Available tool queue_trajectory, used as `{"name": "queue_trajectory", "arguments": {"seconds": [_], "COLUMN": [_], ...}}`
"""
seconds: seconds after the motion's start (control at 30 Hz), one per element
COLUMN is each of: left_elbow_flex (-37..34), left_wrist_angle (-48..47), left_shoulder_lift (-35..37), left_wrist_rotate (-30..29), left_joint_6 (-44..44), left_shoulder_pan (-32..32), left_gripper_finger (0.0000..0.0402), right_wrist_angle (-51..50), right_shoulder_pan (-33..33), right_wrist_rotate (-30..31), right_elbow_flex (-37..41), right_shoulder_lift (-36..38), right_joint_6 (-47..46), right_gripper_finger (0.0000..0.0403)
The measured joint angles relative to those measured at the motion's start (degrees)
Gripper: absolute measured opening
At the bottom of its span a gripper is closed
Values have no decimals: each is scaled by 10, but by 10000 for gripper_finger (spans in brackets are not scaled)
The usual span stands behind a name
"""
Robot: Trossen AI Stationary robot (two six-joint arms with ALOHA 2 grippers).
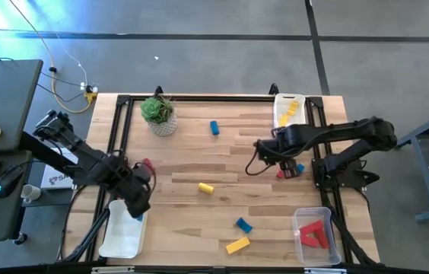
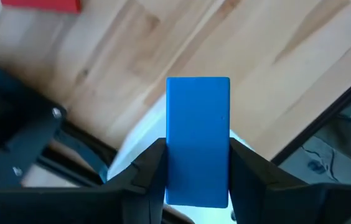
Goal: Sort & place blocks by color
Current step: Put the blue block into the bottom white bin
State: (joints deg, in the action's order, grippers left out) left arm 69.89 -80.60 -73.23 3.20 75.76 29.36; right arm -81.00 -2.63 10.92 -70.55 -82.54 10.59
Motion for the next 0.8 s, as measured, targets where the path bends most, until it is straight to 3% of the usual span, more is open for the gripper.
{"name": "queue_trajectory", "arguments": {"seconds": [0.5, 0.8], "left_elbow_flex": [0, 0], "left_wrist_angle": [5, 45], "left_shoulder_lift": [0, -2], "left_wrist_rotate": [20, 26], "left_joint_6": [246, 353], "left_shoulder_pan": [140, 212], "left_gripper_finger": [108, 110], "right_wrist_angle": [88, 167], "right_shoulder_pan": [0, 0], "right_wrist_rotate": [-47, -71], "right_elbow_flex": [131, 189], "right_shoulder_lift": [0, 0], "right_joint_6": [148, 184], "right_gripper_finger": [213, 213]}}
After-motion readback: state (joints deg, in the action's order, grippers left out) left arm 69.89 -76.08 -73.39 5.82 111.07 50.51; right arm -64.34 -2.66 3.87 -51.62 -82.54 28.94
